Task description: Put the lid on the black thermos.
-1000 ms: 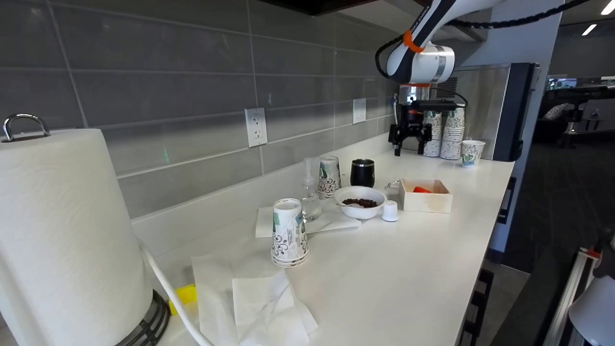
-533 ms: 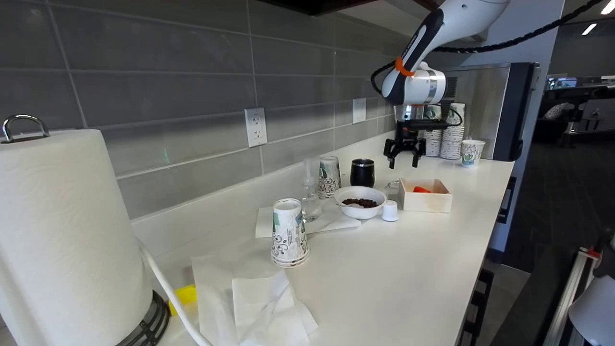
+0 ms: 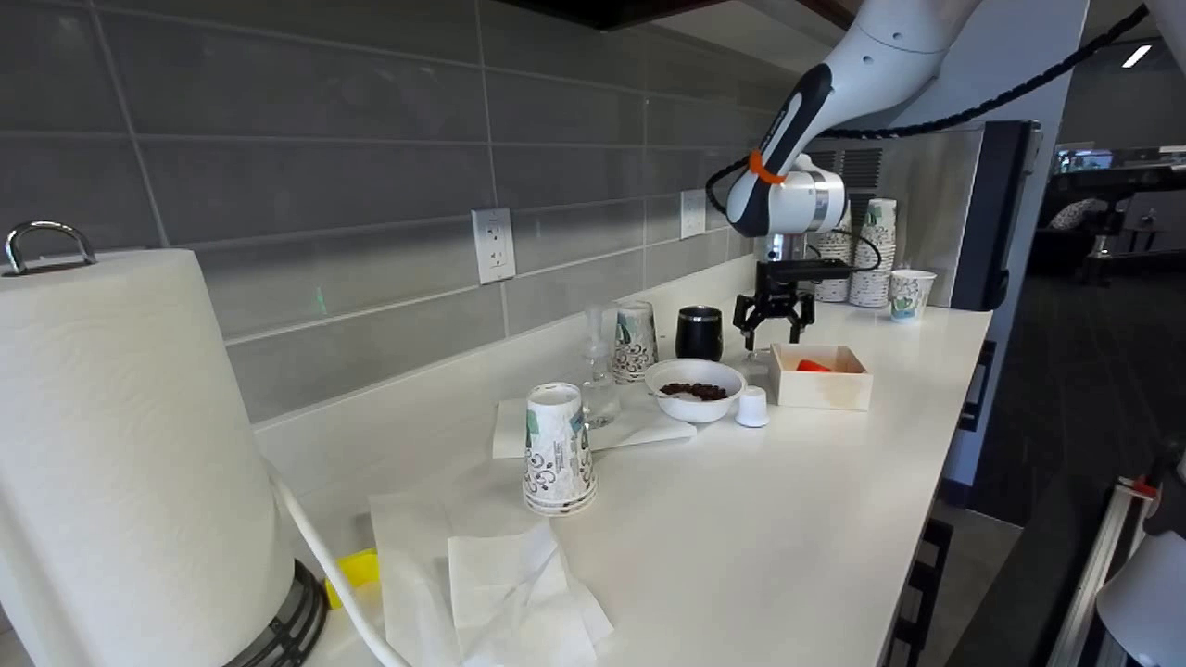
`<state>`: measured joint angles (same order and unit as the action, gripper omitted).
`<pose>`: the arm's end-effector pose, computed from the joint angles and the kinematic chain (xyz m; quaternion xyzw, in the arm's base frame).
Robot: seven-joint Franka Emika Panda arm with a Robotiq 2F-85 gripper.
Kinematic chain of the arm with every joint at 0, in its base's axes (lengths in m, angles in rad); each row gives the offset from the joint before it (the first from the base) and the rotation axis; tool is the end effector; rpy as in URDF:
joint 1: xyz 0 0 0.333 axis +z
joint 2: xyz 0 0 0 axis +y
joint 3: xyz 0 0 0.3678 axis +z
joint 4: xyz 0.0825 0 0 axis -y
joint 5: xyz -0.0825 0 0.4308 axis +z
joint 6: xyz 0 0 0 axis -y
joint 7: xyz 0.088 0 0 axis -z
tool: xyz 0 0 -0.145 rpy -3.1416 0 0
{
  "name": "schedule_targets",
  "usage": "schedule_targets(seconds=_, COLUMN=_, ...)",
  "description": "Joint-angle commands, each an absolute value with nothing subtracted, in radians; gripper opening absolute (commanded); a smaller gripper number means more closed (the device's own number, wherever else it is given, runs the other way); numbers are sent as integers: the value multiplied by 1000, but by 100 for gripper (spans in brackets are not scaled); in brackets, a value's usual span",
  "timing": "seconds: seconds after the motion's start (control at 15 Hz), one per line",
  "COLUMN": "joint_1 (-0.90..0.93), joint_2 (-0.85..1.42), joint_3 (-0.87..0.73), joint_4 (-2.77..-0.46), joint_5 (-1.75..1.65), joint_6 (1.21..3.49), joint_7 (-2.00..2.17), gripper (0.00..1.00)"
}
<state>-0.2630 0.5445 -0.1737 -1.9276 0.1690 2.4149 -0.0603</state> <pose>0.6140 -0.2783 0.1734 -0.9707 0.2390 0.0193 0.0147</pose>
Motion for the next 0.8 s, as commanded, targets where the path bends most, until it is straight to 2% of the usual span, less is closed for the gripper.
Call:
schedule_targets(seconds=0.0, joint_1=-280, joint_2=589, joint_3=-160, joint_4=-1873, joint_5=181, joint_6=2420, joint_7=-24, gripper=100)
schedule_targets(seconds=0.73, joint_1=-276, joint_2=623, joint_3=-152, joint_4=-1849, joint_5=175, joint_6=2421, joint_7=7, gripper=100)
